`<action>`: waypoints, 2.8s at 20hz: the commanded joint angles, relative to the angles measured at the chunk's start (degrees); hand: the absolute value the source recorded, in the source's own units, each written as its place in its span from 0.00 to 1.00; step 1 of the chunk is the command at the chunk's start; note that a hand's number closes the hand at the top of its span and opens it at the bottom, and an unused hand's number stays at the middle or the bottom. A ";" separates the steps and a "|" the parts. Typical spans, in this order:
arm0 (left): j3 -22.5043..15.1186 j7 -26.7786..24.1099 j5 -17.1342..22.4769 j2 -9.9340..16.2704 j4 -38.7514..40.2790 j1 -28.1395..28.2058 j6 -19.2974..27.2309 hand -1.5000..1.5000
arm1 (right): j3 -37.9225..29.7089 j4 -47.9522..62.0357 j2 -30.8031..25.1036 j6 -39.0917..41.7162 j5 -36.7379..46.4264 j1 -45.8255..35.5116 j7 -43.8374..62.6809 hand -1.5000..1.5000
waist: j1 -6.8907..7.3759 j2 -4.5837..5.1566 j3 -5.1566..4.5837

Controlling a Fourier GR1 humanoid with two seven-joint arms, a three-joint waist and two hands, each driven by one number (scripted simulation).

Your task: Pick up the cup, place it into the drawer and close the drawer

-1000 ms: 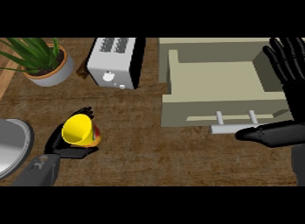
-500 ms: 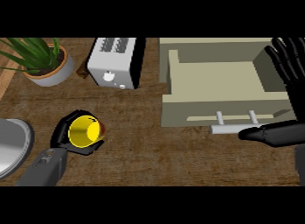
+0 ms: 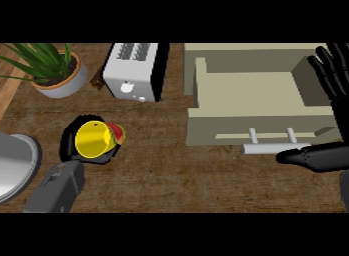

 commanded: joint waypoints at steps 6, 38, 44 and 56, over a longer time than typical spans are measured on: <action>-1.94 4.10 1.28 -3.22 -10.29 -6.83 1.33 1.00 | -1.41 0.21 -0.64 1.41 -1.16 1.92 -1.01 0.00 | 1.00 -0.62 0.18; -27.14 49.24 11.40 -9.01 0.99 -50.84 33.73 1.00 | -2.11 3.95 -1.53 2.50 -1.33 -2.88 -2.41 0.00 | -4.40 0.87 0.25; -35.27 52.20 13.79 -9.01 4.00 -47.92 27.73 1.00 | 1.26 5.17 0.73 2.73 0.08 -3.77 -4.49 0.00 | -8.76 1.70 0.35; -35.53 43.71 23.45 -9.01 -0.16 -41.91 27.05 0.00 | 6.68 7.17 2.32 10.08 -5.86 -7.34 -4.15 0.00 | -10.72 2.51 0.19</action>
